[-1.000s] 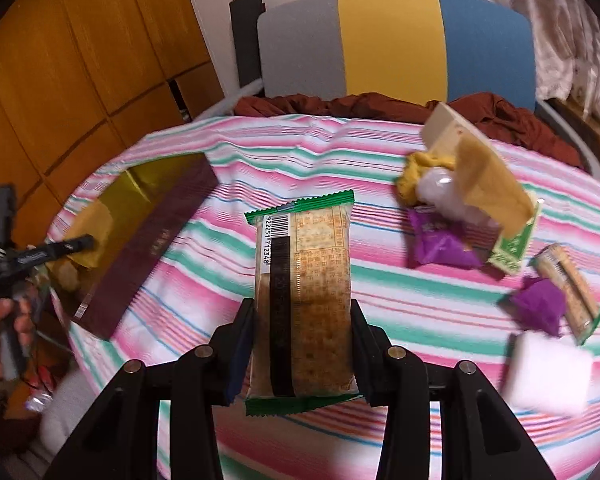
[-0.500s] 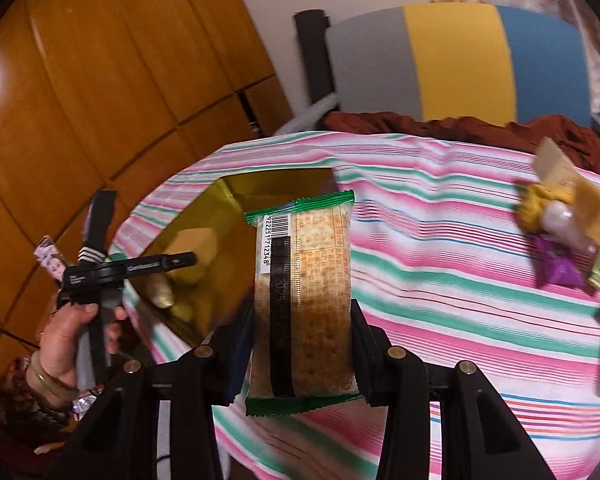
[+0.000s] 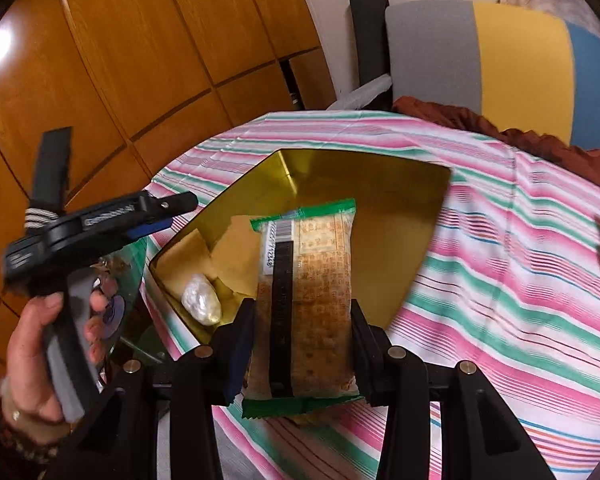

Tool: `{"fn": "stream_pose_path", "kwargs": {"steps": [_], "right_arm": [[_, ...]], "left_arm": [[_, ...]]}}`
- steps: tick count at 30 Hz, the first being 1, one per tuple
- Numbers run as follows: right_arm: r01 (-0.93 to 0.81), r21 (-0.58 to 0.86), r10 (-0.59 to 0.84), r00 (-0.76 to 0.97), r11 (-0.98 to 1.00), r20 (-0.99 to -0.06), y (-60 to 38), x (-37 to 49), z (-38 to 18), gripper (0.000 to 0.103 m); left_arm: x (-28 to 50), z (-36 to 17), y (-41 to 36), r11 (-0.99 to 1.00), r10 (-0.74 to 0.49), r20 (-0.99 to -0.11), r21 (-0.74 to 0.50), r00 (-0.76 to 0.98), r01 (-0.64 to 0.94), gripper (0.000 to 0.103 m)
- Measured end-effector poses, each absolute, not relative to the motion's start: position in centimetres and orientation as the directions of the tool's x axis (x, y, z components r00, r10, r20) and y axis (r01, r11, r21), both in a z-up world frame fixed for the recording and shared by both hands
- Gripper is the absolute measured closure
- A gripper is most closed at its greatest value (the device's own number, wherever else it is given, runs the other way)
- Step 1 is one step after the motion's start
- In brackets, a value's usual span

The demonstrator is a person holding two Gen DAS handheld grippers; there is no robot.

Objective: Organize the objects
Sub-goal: 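Release the cracker packet with the right gripper while the left releases the sponge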

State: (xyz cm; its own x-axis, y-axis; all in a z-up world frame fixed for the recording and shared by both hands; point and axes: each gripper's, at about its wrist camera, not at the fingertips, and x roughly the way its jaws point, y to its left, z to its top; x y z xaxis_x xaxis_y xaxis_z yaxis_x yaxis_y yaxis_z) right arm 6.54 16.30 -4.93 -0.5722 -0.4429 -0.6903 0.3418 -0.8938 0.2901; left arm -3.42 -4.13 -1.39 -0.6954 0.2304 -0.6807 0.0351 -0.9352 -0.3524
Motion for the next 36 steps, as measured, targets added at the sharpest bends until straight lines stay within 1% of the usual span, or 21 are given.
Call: {"fn": "stream_pose_path", "kwargs": {"steps": [2,7,11,14,19,28,36], "right_arm": [[0.325,0.288,-0.428,-0.562,-0.901,-0.708,15.2,5.6,-5.5,0.059],[0.3,0.222,-0.359,-0.555,-0.928,-0.751,12.8,4.2,-7.2,0.059],[0.282,0.226,-0.348,-0.537,-0.932,-0.769,12.2,3.6,-8.4,0.057],[0.288,0.235,-0.36,-0.534,-0.928,-0.765,12.0,3.6,-8.6,0.048],[0.301,0.228,-0.366,-0.567,-0.926,-0.738,12.5,4.8,-7.6,0.046],[0.261,0.245,-0.357,-0.618,-0.934,-0.701,14.8,5.9,-5.6,0.042],[0.232,0.225,-0.323,-0.647,-0.946,-0.691,17.3,7.0,-4.4,0.04]], "left_arm": [[-3.3,-1.2,-4.3,-0.933,0.236,-0.676,-0.359,-0.699,0.033,0.048],[-3.1,-0.7,-4.2,-0.926,0.252,-0.664,-0.376,-0.704,0.023,0.048],[-3.0,-0.5,-3.9,-0.925,0.261,-0.66,-0.379,-0.705,0.012,0.048],[-2.9,-0.4,-3.8,-0.923,0.267,-0.656,-0.384,-0.705,0.008,0.048],[-2.6,-0.4,-3.4,-0.922,0.273,-0.653,-0.386,-0.706,0.001,0.048],[-2.3,-0.7,-1.6,-0.925,0.302,-0.665,-0.378,-0.683,-0.04,0.047],[-1.7,-1.3,2.1,-0.924,0.362,-0.693,-0.353,-0.624,-0.145,0.047]]}}
